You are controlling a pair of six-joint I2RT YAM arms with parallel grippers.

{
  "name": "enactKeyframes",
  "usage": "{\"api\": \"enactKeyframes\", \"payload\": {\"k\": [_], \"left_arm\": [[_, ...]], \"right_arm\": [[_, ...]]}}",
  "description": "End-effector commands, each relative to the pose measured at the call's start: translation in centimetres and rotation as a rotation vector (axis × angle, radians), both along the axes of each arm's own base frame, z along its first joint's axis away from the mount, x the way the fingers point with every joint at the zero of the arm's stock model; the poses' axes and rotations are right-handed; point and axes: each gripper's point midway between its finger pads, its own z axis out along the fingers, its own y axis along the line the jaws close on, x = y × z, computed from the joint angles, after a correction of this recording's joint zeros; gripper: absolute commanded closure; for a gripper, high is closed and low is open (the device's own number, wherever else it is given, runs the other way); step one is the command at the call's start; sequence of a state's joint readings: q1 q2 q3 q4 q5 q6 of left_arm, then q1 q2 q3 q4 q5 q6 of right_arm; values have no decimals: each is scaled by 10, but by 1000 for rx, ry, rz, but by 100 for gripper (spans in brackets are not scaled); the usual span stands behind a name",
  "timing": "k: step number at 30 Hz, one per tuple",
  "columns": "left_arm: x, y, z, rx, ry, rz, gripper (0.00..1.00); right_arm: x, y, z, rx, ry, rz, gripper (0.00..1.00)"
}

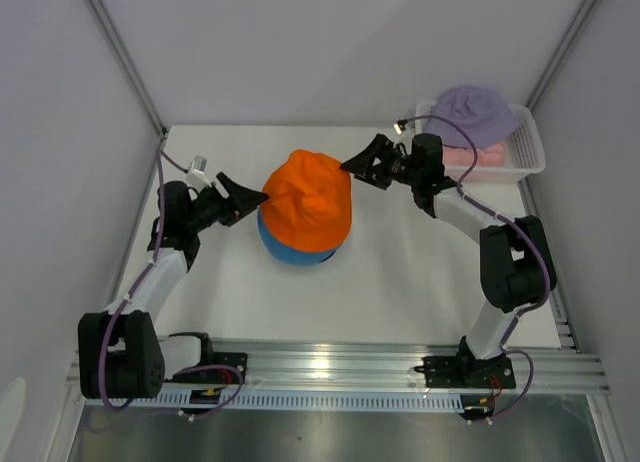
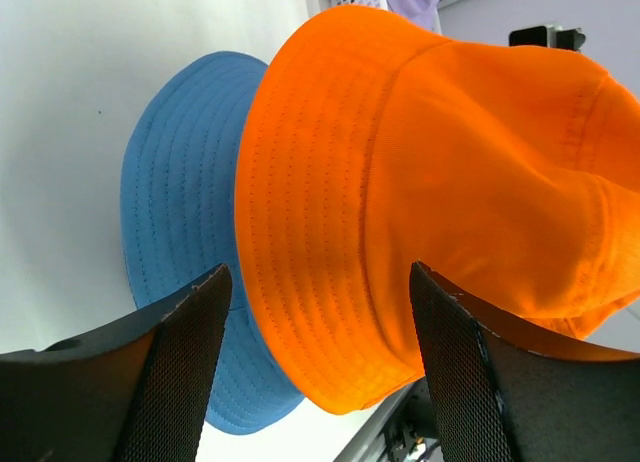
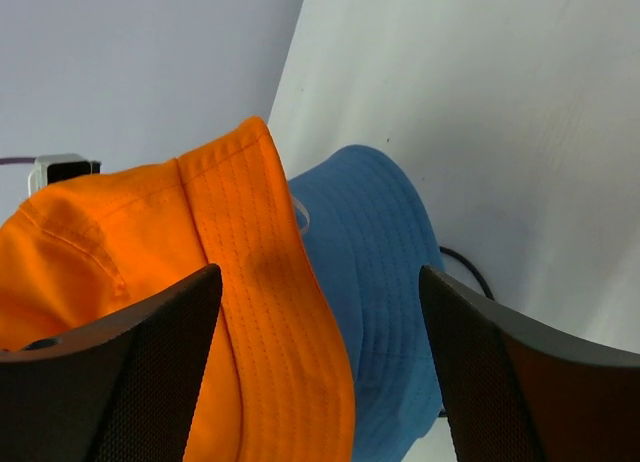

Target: Stack the hats

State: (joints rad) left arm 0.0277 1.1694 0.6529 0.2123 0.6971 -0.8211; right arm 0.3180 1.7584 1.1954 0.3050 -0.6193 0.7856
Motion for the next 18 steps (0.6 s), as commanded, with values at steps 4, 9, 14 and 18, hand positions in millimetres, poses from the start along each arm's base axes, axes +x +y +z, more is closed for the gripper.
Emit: {"api": "enactKeyframes", "payload": {"k": [4, 9, 14, 18], "left_arm": [[4, -6, 13, -50, -61, -54, 27], [4, -9, 16, -87, -66, -77, 34], [2, -14, 16, -111, -67, -102, 35], [-1, -15, 10, -110, -53, -105, 38]], "right_arm": [[-7, 13, 21, 79, -70, 74, 19], [-16, 20, 25, 146, -54, 110, 35], [-23, 29, 20, 113, -55, 129, 39], [-26, 34, 13, 65, -48, 136, 50]]}}
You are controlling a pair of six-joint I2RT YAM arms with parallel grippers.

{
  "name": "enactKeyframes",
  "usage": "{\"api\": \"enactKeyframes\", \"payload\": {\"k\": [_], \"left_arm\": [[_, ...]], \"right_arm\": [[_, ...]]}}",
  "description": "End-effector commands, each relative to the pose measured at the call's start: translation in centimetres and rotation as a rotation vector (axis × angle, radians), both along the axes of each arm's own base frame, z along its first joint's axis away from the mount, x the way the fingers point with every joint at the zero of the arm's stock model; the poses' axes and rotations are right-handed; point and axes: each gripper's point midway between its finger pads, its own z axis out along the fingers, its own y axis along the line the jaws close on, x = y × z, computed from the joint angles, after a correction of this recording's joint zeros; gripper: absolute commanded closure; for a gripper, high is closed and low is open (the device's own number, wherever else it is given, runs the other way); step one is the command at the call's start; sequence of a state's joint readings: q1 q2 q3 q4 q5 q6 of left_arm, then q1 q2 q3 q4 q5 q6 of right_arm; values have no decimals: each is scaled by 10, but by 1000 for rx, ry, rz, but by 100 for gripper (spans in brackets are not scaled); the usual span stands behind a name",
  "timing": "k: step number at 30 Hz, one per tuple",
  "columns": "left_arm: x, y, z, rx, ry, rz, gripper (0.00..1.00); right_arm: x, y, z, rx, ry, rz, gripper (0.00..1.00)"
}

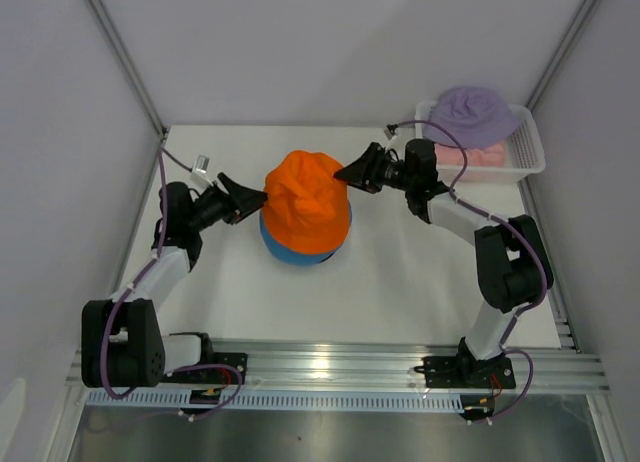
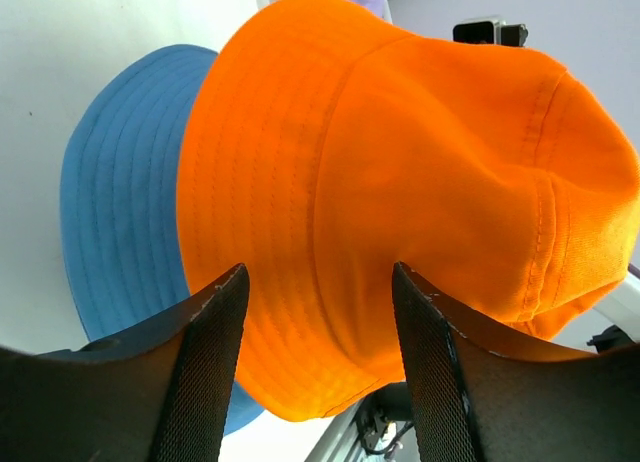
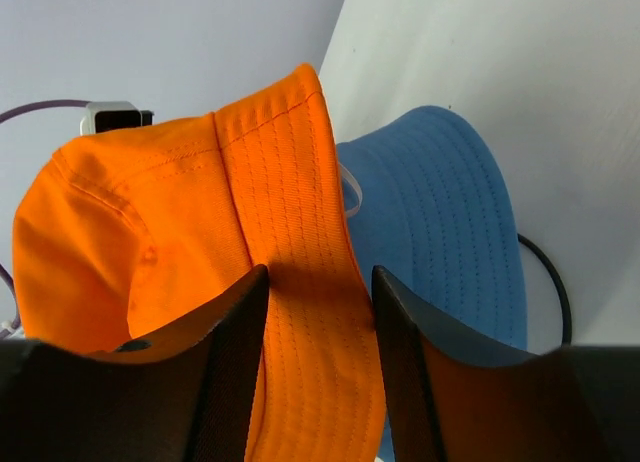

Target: Stack the hats

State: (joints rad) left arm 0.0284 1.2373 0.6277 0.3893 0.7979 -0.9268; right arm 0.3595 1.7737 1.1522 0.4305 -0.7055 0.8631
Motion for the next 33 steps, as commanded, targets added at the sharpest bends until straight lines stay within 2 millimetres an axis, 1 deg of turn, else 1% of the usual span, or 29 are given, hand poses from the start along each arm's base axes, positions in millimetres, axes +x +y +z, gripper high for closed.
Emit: {"api": "enactKeyframes", "payload": {"k": [1, 2, 3, 4, 5, 6, 7, 8, 9, 11, 12, 13, 14, 18, 22, 27, 29, 30, 31, 32, 33], "left_arm": [[-2, -2, 3, -2, -40, -27, 38], [-1, -1, 2, 9, -40, -24, 38], [-3, 0, -5, 24, -2, -21, 37], [-2, 3, -9, 62, -8, -5, 34], [-2, 5, -6, 83, -18, 7, 33], [-5, 8, -13, 103, 23, 21, 32], [-4, 17, -20, 164, 41, 72, 30], [-4, 18, -20, 165, 41, 72, 30], [-3, 21, -22, 175, 47, 94, 30], [-3, 24, -29, 171, 74, 109, 32], [-2, 25, -30, 164, 81, 110, 33], [-1, 24, -36, 145, 96, 111, 34], [0, 22, -36, 131, 93, 103, 35], [2, 15, -31, 60, 63, 77, 37], [3, 10, -21, 11, 30, 59, 44], [5, -3, -22, 8, 38, 22, 49], [5, -3, -23, -3, 37, 21, 51], [6, -4, -21, -8, 29, 19, 56], [7, -3, -20, -8, 26, 20, 59], [2, -13, -21, -5, 31, -9, 64], [4, -13, -20, 2, 26, -9, 79]], "right_arm": [[-2, 7, 9, -12, -55, 19, 51], [-1, 7, 8, -13, -52, 19, 52], [-2, 7, 6, -16, -48, 19, 54], [-2, 6, 6, -17, -47, 18, 57], [-2, 6, 6, -22, -50, 17, 62], [-3, 6, 5, -26, -46, 18, 66], [-2, 4, 3, -37, -41, 8, 78], [-1, 4, 3, -38, -41, 5, 78], [-1, 3, 1, -44, -41, 1, 87], [-1, 3, 1, -47, -39, -3, 95], [-1, 3, 0, -48, -38, -4, 97], [-2, 3, -1, -47, -35, -2, 98], [-4, 4, -2, -46, -34, 4, 99], [-5, 4, -1, -42, -32, 6, 99], [-7, 6, 0, -44, -37, 7, 99], [-9, 8, -5, -42, -25, 12, 100], [-10, 9, -6, -44, -23, 17, 100], [-11, 9, -6, -46, -25, 16, 100], [-11, 9, -8, -53, -24, 8, 100], [-11, 9, -8, -59, -22, 3, 100], [-11, 9, -9, -66, -25, 1, 100]]}}
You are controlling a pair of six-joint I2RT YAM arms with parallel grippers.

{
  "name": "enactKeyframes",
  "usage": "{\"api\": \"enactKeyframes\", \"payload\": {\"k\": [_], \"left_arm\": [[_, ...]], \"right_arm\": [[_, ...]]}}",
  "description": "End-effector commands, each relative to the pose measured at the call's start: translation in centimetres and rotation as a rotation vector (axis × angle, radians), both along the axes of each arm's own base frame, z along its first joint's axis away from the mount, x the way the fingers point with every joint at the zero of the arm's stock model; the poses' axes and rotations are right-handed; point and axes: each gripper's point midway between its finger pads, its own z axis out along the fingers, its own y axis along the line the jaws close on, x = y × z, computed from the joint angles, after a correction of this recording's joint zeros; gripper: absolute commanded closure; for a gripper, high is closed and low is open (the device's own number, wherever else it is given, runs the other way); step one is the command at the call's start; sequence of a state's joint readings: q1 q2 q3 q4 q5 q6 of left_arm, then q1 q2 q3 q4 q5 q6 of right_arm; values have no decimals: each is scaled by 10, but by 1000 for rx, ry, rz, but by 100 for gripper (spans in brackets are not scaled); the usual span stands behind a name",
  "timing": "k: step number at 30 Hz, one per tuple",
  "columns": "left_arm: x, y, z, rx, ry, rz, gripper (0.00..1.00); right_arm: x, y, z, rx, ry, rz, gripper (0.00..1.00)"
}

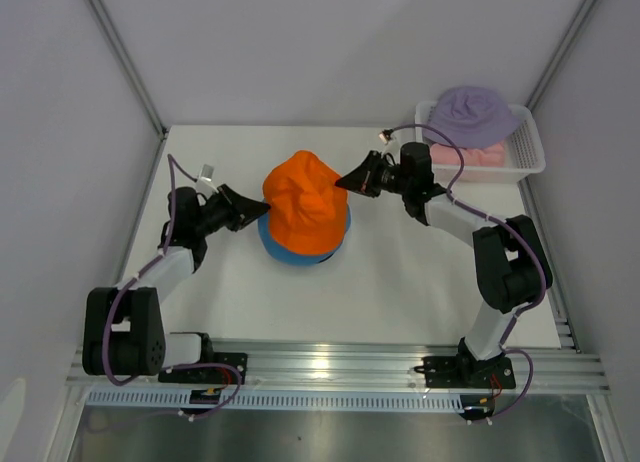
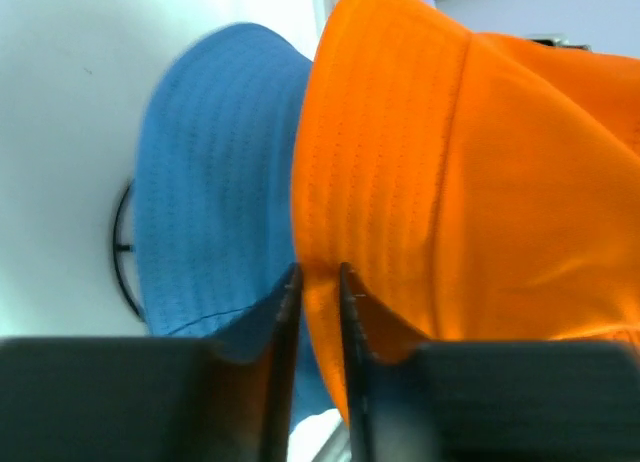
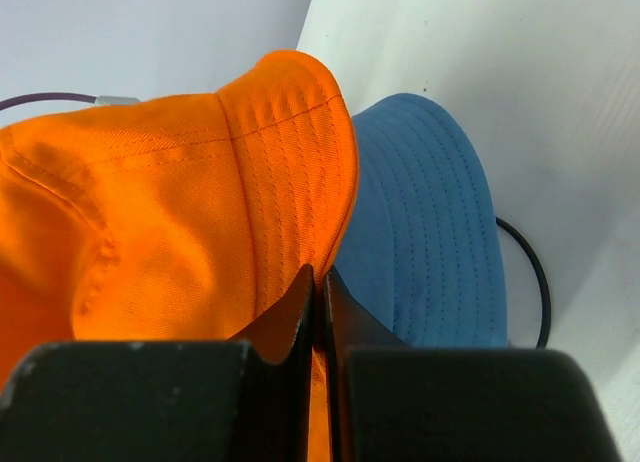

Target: Stack the hats

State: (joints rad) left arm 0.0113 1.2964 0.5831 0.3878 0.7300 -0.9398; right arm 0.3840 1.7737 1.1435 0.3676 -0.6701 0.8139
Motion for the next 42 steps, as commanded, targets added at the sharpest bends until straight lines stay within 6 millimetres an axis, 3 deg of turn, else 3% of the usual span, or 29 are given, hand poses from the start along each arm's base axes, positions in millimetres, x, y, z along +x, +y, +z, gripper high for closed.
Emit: {"api": "enactKeyframes", "payload": {"k": [1, 2, 3, 10, 20, 24, 27, 35, 40, 42], "left_arm": [[-1, -13, 13, 0, -59, -54, 87], [0, -11, 10, 11, -48, -37, 98], [-1, -9, 9, 24, -48, -30, 99], [-11, 12, -10, 165, 0, 82, 99], [-25, 20, -26, 251, -6, 90, 99], [-31, 27, -27, 305, -30, 110, 99], [-38, 39, -46, 369, 53, 146, 99], [-49, 46, -81, 419, 155, 183, 99], [-52, 38, -75, 390, 122, 152, 99], [-51, 39, -53, 390, 78, 158, 98]], "right_arm": [[-4, 3, 8, -14, -47, -2, 100], [-4, 3, 7, -20, -47, -2, 100], [-5, 2, 3, -36, -42, -5, 100], [-12, -6, -12, -102, -22, -27, 100], [-23, -20, -28, -212, -26, -58, 100], [-25, -21, -21, -208, -42, -65, 100], [-26, -20, -23, -225, -53, -65, 100], [-39, -23, -64, -284, 21, -71, 97], [-42, -21, -57, -291, 2, -67, 92], [-39, -20, -43, -281, -29, -72, 90]]}}
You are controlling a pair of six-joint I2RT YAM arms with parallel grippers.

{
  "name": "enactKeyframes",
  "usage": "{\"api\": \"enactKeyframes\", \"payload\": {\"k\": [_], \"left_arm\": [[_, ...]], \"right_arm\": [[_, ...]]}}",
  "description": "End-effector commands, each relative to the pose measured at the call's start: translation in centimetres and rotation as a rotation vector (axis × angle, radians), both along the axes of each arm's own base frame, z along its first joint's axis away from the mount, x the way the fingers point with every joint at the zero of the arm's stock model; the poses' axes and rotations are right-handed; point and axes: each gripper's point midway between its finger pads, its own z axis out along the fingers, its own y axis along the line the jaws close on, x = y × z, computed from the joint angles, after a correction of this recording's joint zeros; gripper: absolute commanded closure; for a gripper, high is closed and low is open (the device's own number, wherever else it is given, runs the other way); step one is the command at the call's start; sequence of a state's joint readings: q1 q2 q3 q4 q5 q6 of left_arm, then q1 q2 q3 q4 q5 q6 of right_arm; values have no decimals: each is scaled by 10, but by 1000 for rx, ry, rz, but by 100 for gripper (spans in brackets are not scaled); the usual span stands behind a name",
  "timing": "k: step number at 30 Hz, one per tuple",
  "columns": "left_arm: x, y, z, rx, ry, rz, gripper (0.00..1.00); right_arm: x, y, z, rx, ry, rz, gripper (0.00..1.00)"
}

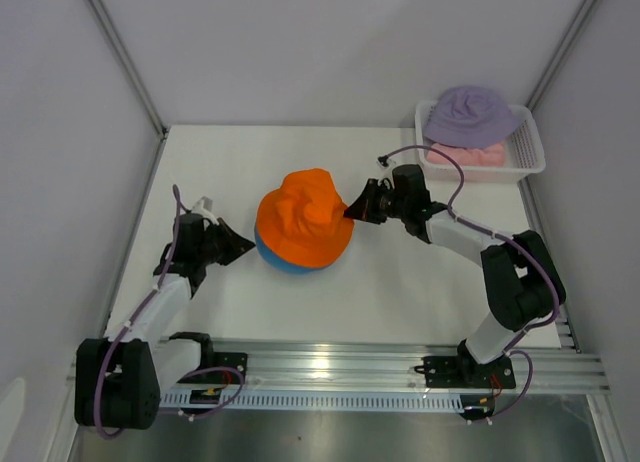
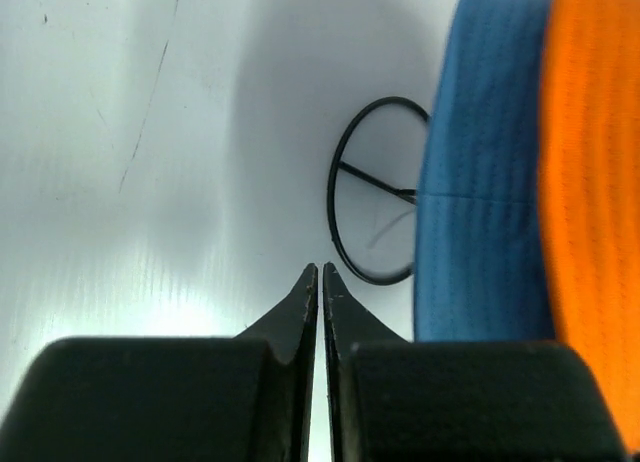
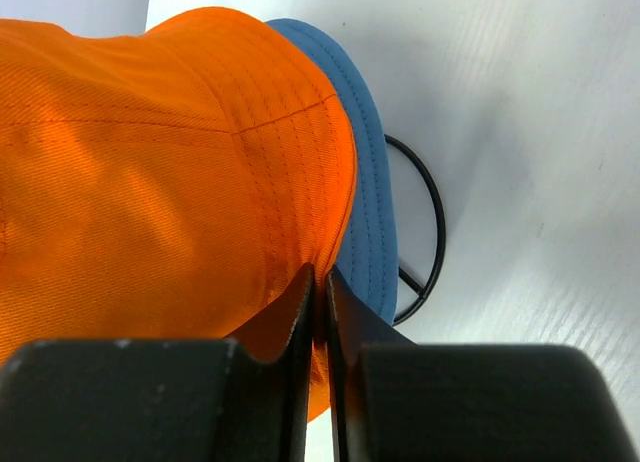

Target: Stack the hats

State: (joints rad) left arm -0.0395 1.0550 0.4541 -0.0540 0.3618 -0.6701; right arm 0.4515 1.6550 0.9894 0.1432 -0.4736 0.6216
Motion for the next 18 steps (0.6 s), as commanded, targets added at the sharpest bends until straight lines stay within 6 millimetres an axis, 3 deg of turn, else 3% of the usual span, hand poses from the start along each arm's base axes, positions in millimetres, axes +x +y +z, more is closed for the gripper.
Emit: {"api": "enactKeyframes", "payload": {"k": [1, 2, 4, 5, 9, 12, 13, 15, 16, 18], "left_arm": [[4, -1, 36, 22, -109, -22, 94], [7, 0, 63, 27, -178, -20, 83], [2, 3, 76, 43, -195, -11, 69], [1, 4, 98, 42, -247, -12, 55], [-2, -8, 128, -40, -314, -63, 46], [0, -22, 135, -136, -328, -109, 48], [-1, -25, 117, -160, -284, -110, 48], [2, -31, 120, -219, -297, -117, 50], [-1, -33, 105, -243, -253, -109, 50], [-1, -33, 98, -265, -253, -100, 48]], "right_arm": [[5, -2, 25, -16, -83, -10, 90], [5, -1, 30, -13, -94, -6, 90], [7, 1, 40, -7, -106, 1, 89], [6, 2, 43, -3, -109, 4, 87], [4, 2, 52, 12, -121, 0, 85], [3, 2, 53, 9, -128, -5, 85], [3, 2, 53, 11, -128, -6, 85], [2, 2, 51, 8, -125, -3, 85], [2, 2, 50, 8, -123, -2, 85], [3, 2, 50, 11, -122, -3, 85]]}}
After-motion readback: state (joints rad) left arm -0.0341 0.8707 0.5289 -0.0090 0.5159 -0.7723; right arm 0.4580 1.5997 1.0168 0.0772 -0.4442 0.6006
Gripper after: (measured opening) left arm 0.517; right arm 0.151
